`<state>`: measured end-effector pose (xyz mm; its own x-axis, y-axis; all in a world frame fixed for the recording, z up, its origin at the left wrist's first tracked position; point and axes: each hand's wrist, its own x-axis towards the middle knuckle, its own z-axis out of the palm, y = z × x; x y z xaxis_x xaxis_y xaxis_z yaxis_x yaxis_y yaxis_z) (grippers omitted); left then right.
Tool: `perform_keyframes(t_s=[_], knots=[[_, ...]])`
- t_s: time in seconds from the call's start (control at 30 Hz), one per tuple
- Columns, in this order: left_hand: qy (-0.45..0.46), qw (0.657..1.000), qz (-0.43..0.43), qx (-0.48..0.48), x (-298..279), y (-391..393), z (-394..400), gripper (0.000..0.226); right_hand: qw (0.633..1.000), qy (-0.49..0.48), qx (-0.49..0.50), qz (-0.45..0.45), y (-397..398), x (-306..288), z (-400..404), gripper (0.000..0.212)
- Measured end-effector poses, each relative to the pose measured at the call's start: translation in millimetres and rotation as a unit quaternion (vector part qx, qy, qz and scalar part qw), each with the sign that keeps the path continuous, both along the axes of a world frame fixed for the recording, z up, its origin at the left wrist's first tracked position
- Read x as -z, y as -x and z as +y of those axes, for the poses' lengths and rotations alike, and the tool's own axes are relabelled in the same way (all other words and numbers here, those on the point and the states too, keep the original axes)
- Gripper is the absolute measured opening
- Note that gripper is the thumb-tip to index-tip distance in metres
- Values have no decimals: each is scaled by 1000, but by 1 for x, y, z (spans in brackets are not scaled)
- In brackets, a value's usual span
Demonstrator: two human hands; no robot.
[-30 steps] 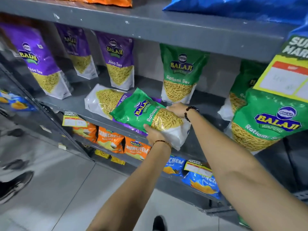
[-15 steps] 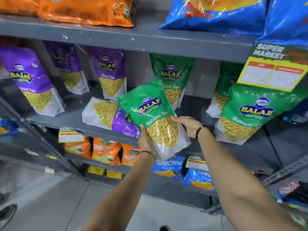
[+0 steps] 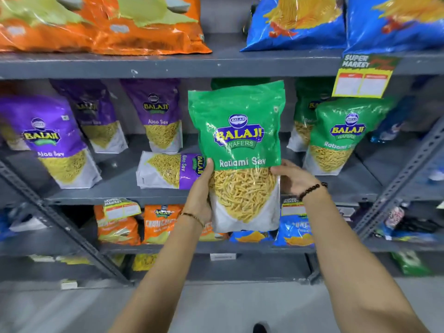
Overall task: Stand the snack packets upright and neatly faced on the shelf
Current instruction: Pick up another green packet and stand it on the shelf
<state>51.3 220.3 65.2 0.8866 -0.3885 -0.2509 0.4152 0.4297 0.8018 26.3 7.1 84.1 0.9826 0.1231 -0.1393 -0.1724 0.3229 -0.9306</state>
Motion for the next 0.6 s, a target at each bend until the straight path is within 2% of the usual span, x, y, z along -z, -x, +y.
perform_keyframes(t_s=[0.1, 0.2, 0.23, 0.37, 0.47, 0.6], knots=[[11, 999, -21, 25, -8, 6, 5, 35, 999, 19, -28, -41, 14, -19, 5, 53], [8, 999, -39, 31, -12, 4, 5, 31, 999, -2, -13, -51, 16, -22, 2, 74], [7, 998, -41, 36, -12, 2, 3, 31, 999, -2, -5, -52, 12, -18, -1, 77], [-11, 998, -52, 43, -4, -11, -8, 31, 999, -10, -6, -41, -1, -2, -15, 60], [-57, 996, -57, 48, 7, -26, -19, 32, 1000, -11, -7, -14, -16, 15, -29, 66], [-128, 985, -106, 46, 23, -64, -39, 32, 1000, -9, 29, 7, -47, 37, -45, 76]])
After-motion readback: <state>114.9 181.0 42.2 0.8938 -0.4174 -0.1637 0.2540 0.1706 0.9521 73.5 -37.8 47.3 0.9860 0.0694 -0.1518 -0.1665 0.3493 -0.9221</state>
